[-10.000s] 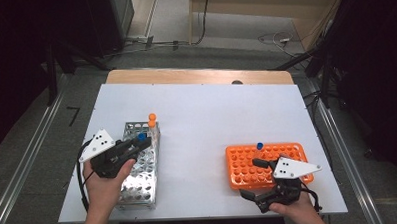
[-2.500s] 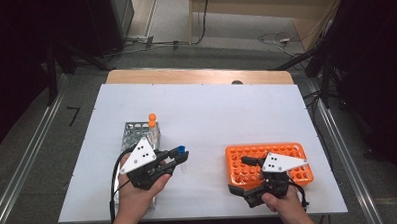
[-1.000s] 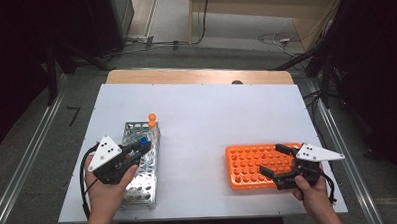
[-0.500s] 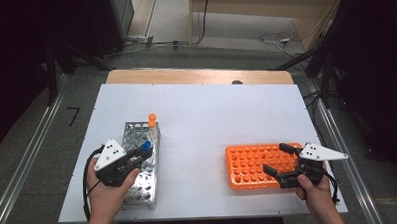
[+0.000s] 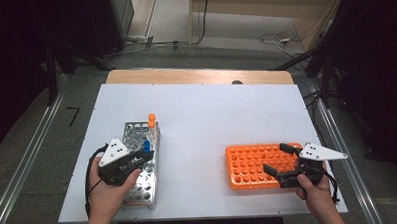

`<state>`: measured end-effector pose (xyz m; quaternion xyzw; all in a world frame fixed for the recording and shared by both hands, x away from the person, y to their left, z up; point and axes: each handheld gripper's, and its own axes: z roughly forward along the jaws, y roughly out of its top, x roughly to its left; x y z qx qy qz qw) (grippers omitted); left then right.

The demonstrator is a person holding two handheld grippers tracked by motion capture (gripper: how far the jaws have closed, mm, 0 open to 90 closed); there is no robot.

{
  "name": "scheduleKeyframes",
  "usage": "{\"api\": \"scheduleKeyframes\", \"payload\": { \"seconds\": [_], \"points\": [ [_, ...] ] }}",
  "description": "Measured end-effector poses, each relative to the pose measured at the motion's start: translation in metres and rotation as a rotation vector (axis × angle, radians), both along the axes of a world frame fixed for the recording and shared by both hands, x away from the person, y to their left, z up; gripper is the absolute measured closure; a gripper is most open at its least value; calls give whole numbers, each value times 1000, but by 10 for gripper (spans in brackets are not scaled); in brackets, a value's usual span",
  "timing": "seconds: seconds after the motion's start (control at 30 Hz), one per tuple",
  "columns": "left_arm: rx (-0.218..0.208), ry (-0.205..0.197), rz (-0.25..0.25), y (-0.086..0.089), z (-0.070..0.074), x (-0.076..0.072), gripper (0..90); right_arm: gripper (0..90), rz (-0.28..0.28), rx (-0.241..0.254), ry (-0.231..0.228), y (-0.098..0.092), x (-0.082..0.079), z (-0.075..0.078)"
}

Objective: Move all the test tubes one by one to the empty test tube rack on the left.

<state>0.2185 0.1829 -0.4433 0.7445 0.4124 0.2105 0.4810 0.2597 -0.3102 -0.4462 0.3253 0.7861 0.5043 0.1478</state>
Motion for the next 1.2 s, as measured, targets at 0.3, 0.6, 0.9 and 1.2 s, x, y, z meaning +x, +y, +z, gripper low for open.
{"api": "scheduleKeyframes", "payload": {
  "seconds": [0.3, 0.6, 0.9, 1.2],
  "points": [
    [4, 15, -3, -1, 0, 1, 755, 6, 1, -3, 2, 0, 0, -1],
    [-8, 33, -27, -1, 0, 2, 701, 7, -1, -6, 2, 1, 0, 0],
    [-42, 30, -71, 1, 2, 2, 551, 7, -4, -6, -1, 0, 0, 0],
    [-57, -4, -72, 2, 7, -1, 195, 7, -6, -7, -1, -1, 0, 0]
  ]
}}
